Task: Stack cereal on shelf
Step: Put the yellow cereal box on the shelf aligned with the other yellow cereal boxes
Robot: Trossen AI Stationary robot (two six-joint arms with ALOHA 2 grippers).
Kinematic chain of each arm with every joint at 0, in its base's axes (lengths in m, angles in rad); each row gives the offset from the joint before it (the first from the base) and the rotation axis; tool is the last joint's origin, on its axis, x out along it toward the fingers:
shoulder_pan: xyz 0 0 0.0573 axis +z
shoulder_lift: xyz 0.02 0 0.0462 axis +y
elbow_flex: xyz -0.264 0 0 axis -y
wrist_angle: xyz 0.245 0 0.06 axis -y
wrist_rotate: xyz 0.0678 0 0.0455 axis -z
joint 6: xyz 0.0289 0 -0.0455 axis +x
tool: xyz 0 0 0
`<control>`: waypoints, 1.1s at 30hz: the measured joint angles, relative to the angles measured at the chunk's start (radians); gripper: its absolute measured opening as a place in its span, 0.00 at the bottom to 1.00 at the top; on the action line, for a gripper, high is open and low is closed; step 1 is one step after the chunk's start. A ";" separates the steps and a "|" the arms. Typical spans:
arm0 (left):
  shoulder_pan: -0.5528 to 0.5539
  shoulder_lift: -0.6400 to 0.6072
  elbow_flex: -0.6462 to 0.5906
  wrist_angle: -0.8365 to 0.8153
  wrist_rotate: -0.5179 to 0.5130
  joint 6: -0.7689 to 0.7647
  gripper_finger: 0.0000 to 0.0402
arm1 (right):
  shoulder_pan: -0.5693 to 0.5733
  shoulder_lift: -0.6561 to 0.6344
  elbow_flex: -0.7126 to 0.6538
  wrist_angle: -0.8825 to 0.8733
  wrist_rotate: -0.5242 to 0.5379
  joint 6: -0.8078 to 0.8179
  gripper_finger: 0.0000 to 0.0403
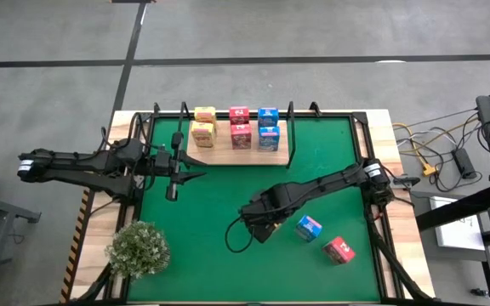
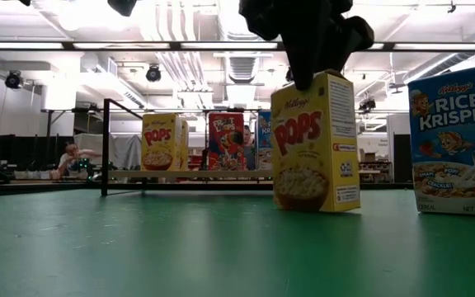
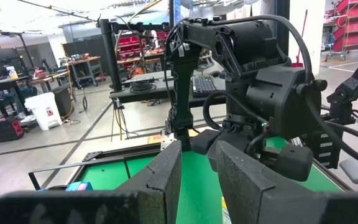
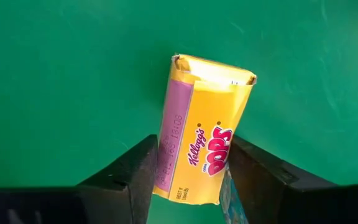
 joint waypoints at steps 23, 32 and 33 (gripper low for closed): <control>0.000 -0.018 0.000 -0.030 0.000 0.018 0.21 | -0.181 0.000 0.188 0.248 0.150 -0.694 0.37; 0.000 -0.066 -0.001 -0.093 -0.007 0.027 0.21 | -0.321 0.022 0.188 0.416 0.138 -1.064 0.37; 0.000 -0.070 -0.001 -0.097 -0.011 0.028 0.21 | -0.333 0.027 0.188 0.424 0.138 -1.092 0.37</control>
